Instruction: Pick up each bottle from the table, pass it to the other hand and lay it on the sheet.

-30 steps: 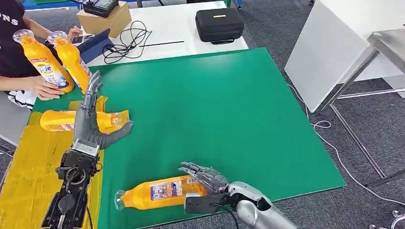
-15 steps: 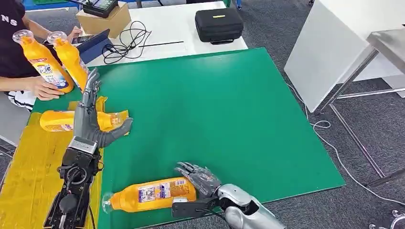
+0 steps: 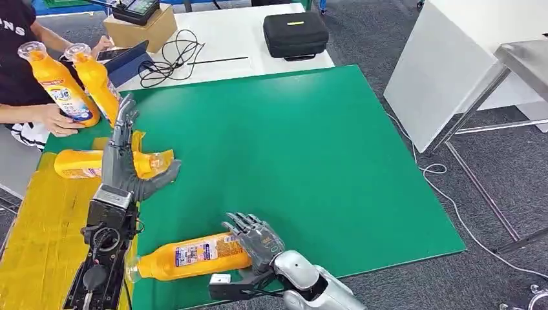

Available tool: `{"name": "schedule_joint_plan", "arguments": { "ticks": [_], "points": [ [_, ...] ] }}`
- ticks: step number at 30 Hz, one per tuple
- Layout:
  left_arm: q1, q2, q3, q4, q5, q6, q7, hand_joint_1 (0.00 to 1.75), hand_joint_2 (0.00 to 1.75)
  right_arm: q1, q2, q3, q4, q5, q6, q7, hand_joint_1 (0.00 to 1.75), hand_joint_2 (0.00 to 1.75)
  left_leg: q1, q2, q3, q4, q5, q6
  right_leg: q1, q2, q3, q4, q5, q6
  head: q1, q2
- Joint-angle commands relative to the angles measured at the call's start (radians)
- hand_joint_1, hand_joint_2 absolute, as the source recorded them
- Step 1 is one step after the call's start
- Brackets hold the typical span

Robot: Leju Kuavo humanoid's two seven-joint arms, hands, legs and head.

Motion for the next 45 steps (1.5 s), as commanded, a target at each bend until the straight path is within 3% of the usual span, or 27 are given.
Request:
{"name": "schedule_joint_plan", "arguments": {
  "ticks": [1, 8, 15, 21, 30, 39, 45],
  "points": [
    [0.0, 0.005, 0.043, 0.03, 0.007, 0.003, 0.001, 0.0, 1.75, 0.061, -0.096, -0.115, -0.323, -0.019, 0.04, -0.021, 0.0, 1.75, 0.0, 0.0, 0.001, 0.001, -0.002, -0.001, 0.0, -0.001, 0.002, 0.001, -0.002, 0.0, 0.0, 0.0],
    [-0.008, -0.009, 0.061, 0.053, 0.013, -0.008, -0.008, 0.0, 1.75, 0.062, -0.15, -0.115, -0.48, -0.128, 0.075, -0.122, 0.0, 1.75, 0.0, 0.0, 0.0, 0.001, -0.002, -0.001, 0.0, -0.001, 0.001, 0.0, -0.002, 0.0, 0.0, 0.0],
    [-0.002, -0.008, 0.065, 0.052, 0.012, -0.009, -0.008, 0.0, 1.75, 0.031, -0.142, -0.087, -0.446, -0.173, 0.103, -0.16, 0.0, 1.75, 0.001, 0.001, 0.003, 0.001, -0.003, -0.002, 0.001, 0.0, 0.003, 0.0, -0.002, -0.001, 0.0, 0.0],
    [-0.001, -0.007, 0.071, 0.057, 0.005, -0.006, -0.017, 0.0, 1.75, -0.102, -0.068, 0.004, -0.253, -0.254, 0.186, -0.213, 0.0, 1.75, 0.0, 0.005, 0.003, 0.0, -0.003, -0.002, 0.001, 0.004, 0.002, 0.0, -0.001, -0.001, 0.0, 0.0],
    [-0.012, -0.009, 0.069, 0.071, 0.005, -0.006, -0.02, 0.0, 1.75, -0.129, -0.053, 0.037, -0.203, -0.287, 0.207, -0.224, 0.0, 1.75, 0.001, 0.001, 0.001, -0.001, -0.001, -0.001, 0.0, 0.001, 0.002, -0.001, -0.001, -0.001, 0.0, 0.0],
    [-0.043, -0.013, 0.067, 0.106, 0.012, 0.001, -0.033, 0.0, 1.75, -0.308, 0.112, 0.177, 0.166, -0.326, 0.271, -0.246, 0.0, 1.75, 0.001, 0.004, 0.004, 0.0, -0.003, -0.003, 0.002, 0.003, 0.004, 0.0, -0.002, -0.002, 0.0, 0.0],
    [-0.083, 0.001, 0.058, 0.125, 0.033, 0.001, -0.029, 0.0, 1.75, -0.363, 0.161, 0.227, 0.254, -0.356, 0.292, -0.229, 0.0, 1.75, 0.002, 0.002, 0.002, 0.0, -0.001, -0.003, 0.002, 0.001, 0.002, 0.001, -0.001, -0.001, 0.0, 0.0]
  ]
}}
